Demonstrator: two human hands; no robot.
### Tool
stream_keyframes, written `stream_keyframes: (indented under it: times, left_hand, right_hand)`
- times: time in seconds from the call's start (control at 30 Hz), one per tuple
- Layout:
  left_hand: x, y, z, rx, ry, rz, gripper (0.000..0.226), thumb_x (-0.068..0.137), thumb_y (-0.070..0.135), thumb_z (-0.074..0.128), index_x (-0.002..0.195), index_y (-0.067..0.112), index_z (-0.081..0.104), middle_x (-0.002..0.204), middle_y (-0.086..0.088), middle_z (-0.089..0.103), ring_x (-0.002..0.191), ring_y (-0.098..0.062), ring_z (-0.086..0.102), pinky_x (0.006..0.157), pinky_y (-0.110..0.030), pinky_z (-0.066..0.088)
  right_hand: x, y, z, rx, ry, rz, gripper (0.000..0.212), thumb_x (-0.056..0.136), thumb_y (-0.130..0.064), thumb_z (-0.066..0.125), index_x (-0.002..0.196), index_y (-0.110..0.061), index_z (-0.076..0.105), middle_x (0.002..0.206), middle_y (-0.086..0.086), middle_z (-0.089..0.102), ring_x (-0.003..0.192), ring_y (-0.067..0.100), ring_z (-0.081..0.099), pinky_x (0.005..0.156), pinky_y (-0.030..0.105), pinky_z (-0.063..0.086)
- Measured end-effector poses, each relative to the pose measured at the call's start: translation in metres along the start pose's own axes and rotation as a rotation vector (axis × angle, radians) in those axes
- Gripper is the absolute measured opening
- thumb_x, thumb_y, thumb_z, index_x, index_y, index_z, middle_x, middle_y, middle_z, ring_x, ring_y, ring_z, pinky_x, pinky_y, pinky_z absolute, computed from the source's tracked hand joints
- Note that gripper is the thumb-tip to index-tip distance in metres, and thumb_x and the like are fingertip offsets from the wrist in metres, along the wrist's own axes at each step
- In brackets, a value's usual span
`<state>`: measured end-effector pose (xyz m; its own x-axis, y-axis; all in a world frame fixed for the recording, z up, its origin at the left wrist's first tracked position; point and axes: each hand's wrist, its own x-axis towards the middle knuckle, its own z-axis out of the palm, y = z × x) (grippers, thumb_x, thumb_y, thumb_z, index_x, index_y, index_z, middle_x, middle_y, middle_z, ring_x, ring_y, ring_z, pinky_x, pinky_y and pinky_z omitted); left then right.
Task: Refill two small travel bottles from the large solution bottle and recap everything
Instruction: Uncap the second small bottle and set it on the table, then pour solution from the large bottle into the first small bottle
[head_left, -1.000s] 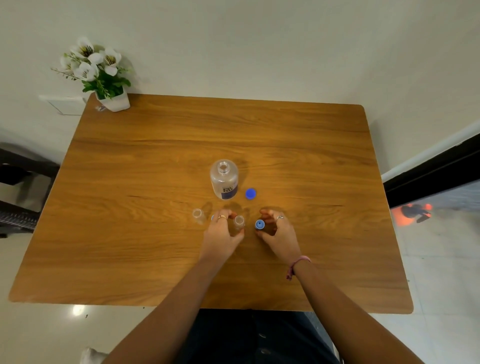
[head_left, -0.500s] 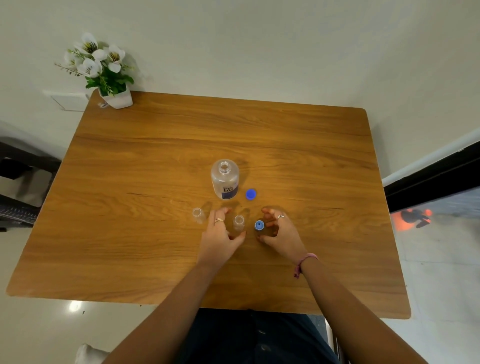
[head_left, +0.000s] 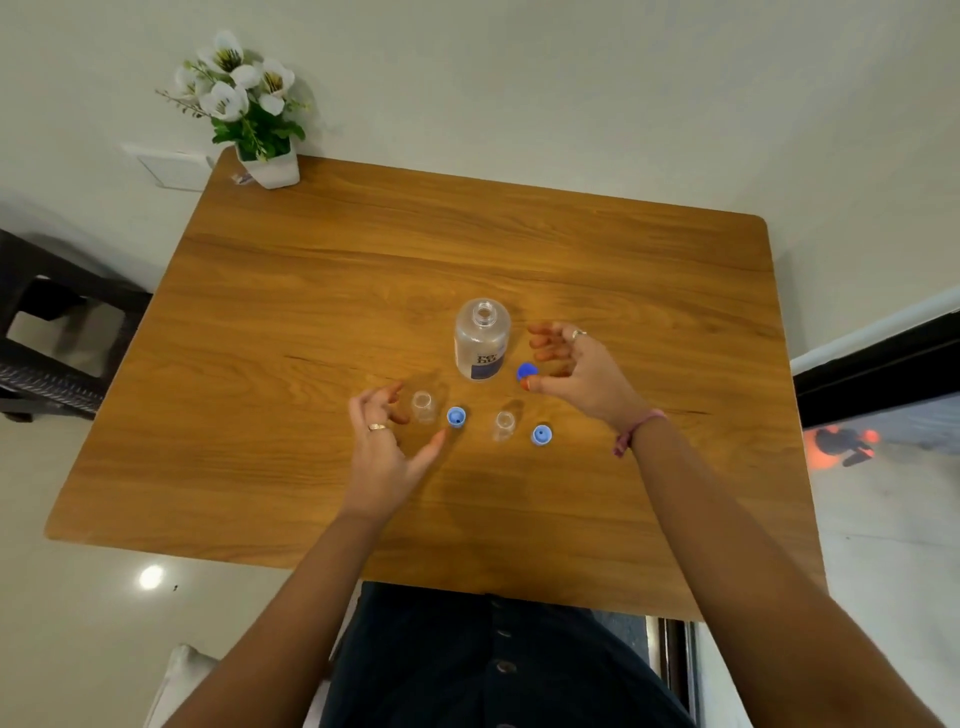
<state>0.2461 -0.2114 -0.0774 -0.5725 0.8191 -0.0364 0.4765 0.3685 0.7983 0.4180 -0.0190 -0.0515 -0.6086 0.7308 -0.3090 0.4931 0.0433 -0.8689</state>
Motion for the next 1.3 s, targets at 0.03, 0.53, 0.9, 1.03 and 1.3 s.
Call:
stream_keyframes:
  times: [0.03, 0.53, 0.9, 1.03, 1.3]
  left_hand:
    - [0.003, -0.003, -0.001, 0.007, -0.031, -0.025, 0.079, 0.073, 0.022, 0.081, 0.137, 0.006, 0.037, 0.123, 0.003, 0.027, 0.097, -0.012, 0.05, 0.077, -0.022, 0.047]
    - [0.043, -0.032, 0.009, 0.081, -0.33, -0.106, 0.054, 0.088, 0.023, 0.067, 0.136, 0.011, 0.045, 0.132, -0.004, 0.055, 0.123, -0.019, 0.05, 0.099, -0.025, 0.038]
    - [0.081, -0.015, -0.025, -0.071, -0.24, 0.007, 0.047, 0.079, 0.031, 0.076, 0.119, 0.012, 0.063, 0.114, 0.002, 0.063, 0.108, -0.013, 0.058, 0.095, -0.027, 0.047]
    - [0.112, 0.03, -0.055, -0.18, -0.101, 0.132, 0.042, 0.077, 0.028, 0.078, 0.113, 0.011, 0.066, 0.109, -0.001, 0.059, 0.1, -0.016, 0.06, 0.092, -0.036, 0.051]
    - [0.157, 0.154, -0.109, -0.561, -0.029, 0.127, 0.039, 0.074, 0.022, 0.082, 0.108, 0.019, 0.063, 0.098, 0.005, 0.071, 0.092, -0.007, 0.069, 0.085, -0.022, 0.055]
  right_hand:
    - [0.006, -0.004, 0.005, -0.011, 0.002, -0.009, 0.073, 0.068, -0.015, 0.083, 0.132, -0.021, 0.049, 0.121, -0.003, 0.056, 0.107, 0.011, 0.057, 0.083, 0.022, 0.053]
    - [0.03, -0.017, 0.068, 0.053, 0.207, 0.112, 0.093, 0.059, -0.04, 0.085, 0.136, -0.014, 0.041, 0.131, -0.003, 0.055, 0.119, 0.01, 0.052, 0.093, 0.022, 0.05]
    - [0.034, -0.034, 0.073, 0.188, 0.395, 0.127, 0.085, 0.055, -0.034, 0.089, 0.128, -0.017, 0.049, 0.122, -0.004, 0.061, 0.115, 0.011, 0.057, 0.097, 0.027, 0.048]
    - [0.038, -0.066, 0.054, 0.18, 0.461, 0.068, 0.084, 0.055, -0.035, 0.088, 0.127, -0.016, 0.05, 0.122, -0.002, 0.061, 0.113, 0.013, 0.058, 0.097, 0.031, 0.05]
    - [0.031, -0.172, -0.021, 0.027, 0.584, -0.168, 0.072, 0.062, -0.027, 0.087, 0.125, -0.021, 0.052, 0.112, -0.008, 0.056, 0.101, 0.004, 0.055, 0.083, 0.019, 0.05]
